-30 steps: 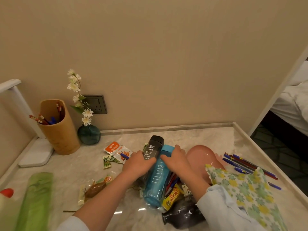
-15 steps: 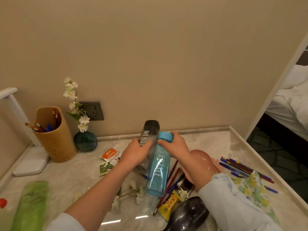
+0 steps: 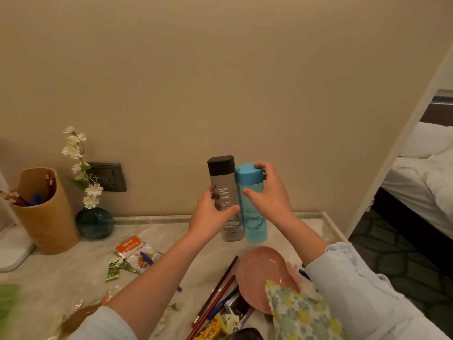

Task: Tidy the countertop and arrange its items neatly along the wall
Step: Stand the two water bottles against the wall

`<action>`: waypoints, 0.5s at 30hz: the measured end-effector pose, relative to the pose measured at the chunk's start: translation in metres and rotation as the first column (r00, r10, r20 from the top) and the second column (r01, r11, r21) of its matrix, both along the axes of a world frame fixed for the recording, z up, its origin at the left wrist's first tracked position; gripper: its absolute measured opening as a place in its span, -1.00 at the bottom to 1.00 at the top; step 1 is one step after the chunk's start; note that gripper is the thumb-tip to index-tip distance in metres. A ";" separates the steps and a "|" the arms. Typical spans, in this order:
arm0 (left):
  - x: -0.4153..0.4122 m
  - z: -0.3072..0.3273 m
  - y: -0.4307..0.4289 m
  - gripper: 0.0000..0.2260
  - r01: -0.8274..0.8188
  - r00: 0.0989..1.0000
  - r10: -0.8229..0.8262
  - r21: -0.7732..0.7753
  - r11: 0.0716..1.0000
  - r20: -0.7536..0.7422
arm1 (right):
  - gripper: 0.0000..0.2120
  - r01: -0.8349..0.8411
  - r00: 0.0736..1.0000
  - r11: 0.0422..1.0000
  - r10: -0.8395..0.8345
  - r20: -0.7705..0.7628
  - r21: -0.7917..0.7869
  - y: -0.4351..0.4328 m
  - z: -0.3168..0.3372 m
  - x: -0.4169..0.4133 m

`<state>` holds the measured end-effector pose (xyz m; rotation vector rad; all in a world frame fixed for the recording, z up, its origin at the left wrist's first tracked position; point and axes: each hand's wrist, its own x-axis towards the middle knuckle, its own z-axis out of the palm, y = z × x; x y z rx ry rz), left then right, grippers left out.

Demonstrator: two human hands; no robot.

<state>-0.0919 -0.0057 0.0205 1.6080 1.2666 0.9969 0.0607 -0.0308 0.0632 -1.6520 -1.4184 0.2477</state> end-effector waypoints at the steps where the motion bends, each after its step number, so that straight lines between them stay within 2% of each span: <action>1: 0.009 -0.002 0.000 -0.33 0.003 1.000 -0.003 0.008 1.000 -0.008 | -0.43 -0.005 1.000 1.000 0.005 0.005 0.005 -0.001 -0.001 0.008; 6: 0.058 -0.010 0.003 -0.21 0.015 0.999 -0.014 0.019 1.000 -0.044 | -0.44 0.035 0.999 0.999 -0.035 -0.009 0.015 -0.005 -0.009 0.060; 15: 0.160 -0.017 0.018 -0.20 0.130 0.987 -0.128 0.016 0.991 -0.097 | -0.44 0.153 0.984 0.988 -0.153 -0.094 -0.002 -0.013 -0.017 0.158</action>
